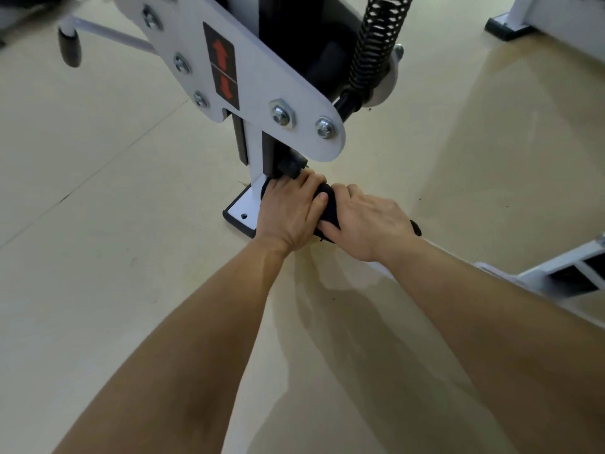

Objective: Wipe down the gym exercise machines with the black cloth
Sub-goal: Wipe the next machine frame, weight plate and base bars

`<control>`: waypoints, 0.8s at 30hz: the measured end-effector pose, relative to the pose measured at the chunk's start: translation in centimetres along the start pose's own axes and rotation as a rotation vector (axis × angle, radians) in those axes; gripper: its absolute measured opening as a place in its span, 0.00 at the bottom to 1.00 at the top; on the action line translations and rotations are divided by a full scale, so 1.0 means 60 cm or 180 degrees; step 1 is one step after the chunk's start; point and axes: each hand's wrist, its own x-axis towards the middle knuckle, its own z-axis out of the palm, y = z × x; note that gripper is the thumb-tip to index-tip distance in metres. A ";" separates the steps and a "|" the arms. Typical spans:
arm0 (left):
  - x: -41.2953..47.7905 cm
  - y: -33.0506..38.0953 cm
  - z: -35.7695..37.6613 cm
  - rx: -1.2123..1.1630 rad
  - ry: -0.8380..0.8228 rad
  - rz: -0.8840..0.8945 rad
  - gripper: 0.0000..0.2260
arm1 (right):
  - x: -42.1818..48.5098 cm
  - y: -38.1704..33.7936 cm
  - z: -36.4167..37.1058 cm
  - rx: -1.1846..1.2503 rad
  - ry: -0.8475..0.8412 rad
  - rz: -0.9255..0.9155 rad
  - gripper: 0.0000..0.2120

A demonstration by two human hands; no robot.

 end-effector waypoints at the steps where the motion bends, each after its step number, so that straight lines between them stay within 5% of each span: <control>1: -0.002 0.002 0.001 -0.0017 0.0041 -0.0058 0.18 | -0.006 0.001 0.001 -0.0007 0.0047 0.0038 0.23; 13: -0.032 0.090 0.000 -0.0358 0.0048 0.0470 0.17 | -0.126 0.048 -0.001 -0.0735 0.0244 0.0204 0.30; 24: -0.011 0.041 0.002 -0.0160 0.0168 -0.0160 0.18 | -0.062 0.009 0.013 -0.0504 0.0502 0.0105 0.29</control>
